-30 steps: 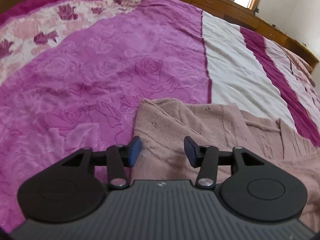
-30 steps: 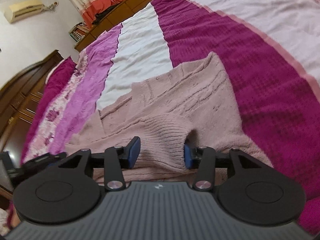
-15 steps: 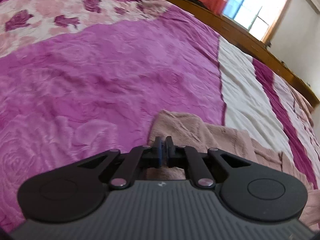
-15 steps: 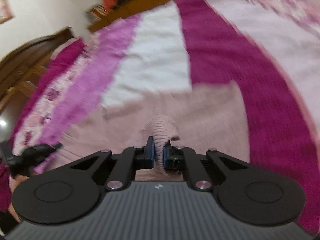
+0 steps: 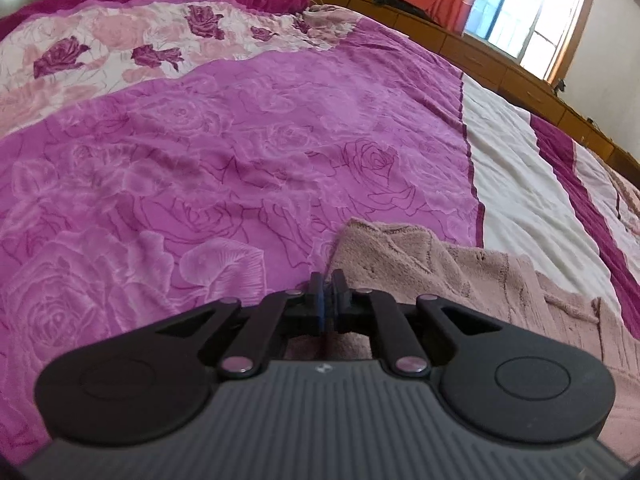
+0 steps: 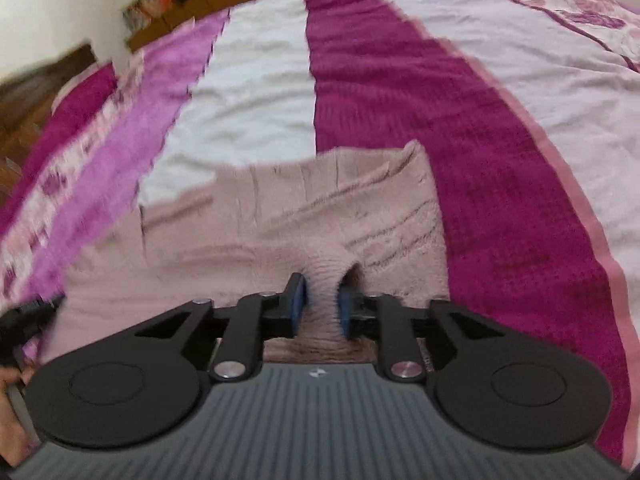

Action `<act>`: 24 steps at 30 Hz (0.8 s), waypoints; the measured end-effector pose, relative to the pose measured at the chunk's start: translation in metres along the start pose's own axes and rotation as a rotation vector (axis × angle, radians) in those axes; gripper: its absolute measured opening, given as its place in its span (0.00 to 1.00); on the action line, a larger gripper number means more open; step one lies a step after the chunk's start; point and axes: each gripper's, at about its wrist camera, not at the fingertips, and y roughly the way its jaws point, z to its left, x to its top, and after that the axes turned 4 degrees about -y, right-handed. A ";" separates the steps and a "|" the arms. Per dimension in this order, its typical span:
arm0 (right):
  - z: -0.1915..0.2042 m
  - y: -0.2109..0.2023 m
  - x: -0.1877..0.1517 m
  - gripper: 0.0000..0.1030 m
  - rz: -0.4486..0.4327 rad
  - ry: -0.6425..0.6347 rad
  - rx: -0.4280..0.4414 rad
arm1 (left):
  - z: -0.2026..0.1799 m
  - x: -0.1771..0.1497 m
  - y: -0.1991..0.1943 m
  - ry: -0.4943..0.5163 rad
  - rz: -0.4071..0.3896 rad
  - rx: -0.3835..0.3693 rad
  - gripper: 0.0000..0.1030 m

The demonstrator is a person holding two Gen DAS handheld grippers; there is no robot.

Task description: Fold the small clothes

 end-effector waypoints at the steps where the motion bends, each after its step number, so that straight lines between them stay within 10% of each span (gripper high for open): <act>1: -0.003 -0.006 0.000 0.40 -0.034 0.011 0.003 | -0.001 0.001 -0.001 0.007 0.005 0.001 0.06; 7: -0.008 -0.036 0.001 0.47 -0.147 -0.009 -0.001 | -0.003 0.006 -0.017 0.027 0.045 -0.020 0.10; 18: -0.019 0.004 -0.003 0.47 -0.033 0.069 0.034 | -0.019 -0.007 -0.064 0.155 0.115 -0.097 0.17; 24: -0.002 -0.008 -0.006 0.27 -0.144 -0.040 0.166 | -0.020 -0.021 -0.063 0.159 0.161 -0.088 0.17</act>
